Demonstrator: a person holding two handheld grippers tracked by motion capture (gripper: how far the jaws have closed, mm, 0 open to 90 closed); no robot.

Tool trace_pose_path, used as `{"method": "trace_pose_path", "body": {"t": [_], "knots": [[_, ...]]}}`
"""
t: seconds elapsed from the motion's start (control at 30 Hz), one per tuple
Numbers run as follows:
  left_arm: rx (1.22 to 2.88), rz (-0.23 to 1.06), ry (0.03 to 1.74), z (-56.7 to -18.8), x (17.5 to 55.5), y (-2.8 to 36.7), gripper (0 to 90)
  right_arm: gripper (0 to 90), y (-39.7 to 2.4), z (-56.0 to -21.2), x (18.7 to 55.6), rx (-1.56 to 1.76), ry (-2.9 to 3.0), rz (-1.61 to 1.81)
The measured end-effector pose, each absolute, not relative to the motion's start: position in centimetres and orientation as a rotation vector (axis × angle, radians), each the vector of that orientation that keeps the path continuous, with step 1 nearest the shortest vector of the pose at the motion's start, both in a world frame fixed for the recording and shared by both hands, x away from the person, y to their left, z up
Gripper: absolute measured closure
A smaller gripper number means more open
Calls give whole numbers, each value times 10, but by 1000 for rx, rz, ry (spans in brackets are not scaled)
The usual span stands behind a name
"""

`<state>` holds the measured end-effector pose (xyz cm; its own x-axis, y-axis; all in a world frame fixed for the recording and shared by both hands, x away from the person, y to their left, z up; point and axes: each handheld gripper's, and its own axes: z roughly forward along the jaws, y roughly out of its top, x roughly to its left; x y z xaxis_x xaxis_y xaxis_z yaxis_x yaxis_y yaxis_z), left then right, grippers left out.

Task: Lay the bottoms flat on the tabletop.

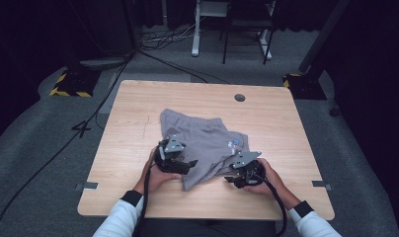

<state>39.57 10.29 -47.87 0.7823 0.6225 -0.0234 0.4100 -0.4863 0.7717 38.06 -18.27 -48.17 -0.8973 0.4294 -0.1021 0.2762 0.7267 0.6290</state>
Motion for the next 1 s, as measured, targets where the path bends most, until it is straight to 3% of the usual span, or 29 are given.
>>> {"method": "trace_pose_path", "body": {"t": [0.07,0.1,0.13,0.2,0.23,0.3,0.43,0.47,0.5,0.6,0.7,0.83,1.0], "knots": [[2184,361,800,-486,399,96,315,693,-185,-481,383,600,2665,920],[2182,384,830,-489,401,96,389,719,-187,-481,383,604,2663,924],[2191,411,849,-492,403,96,527,784,-188,-481,383,589,2660,919],[2168,387,864,-496,407,100,664,890,-189,-479,381,579,2647,895],[2159,396,874,-497,409,103,743,892,-190,-478,381,571,2657,892],[2143,439,897,-495,411,109,815,893,-192,-477,380,547,2688,881],[1996,409,950,-486,414,130,833,867,-194,-473,377,524,2669,926],[1967,398,964,-484,414,134,834,696,-195,-472,378,524,2653,963],[1964,404,964,-482,414,137,833,584,-193,-471,379,548,2627,979],[1959,443,955,-478,412,141,836,551,-188,-475,382,561,2632,976],[1947,476,977,-477,413,143,838,545,-182,-482,385,551,2673,933],[1939,539,1025,-478,417,155,840,696,-181,-486,387,556,2684,956],[1889,603,1143,-480,422,176,842,729,-183,-483,381,473,2734,934]]}}
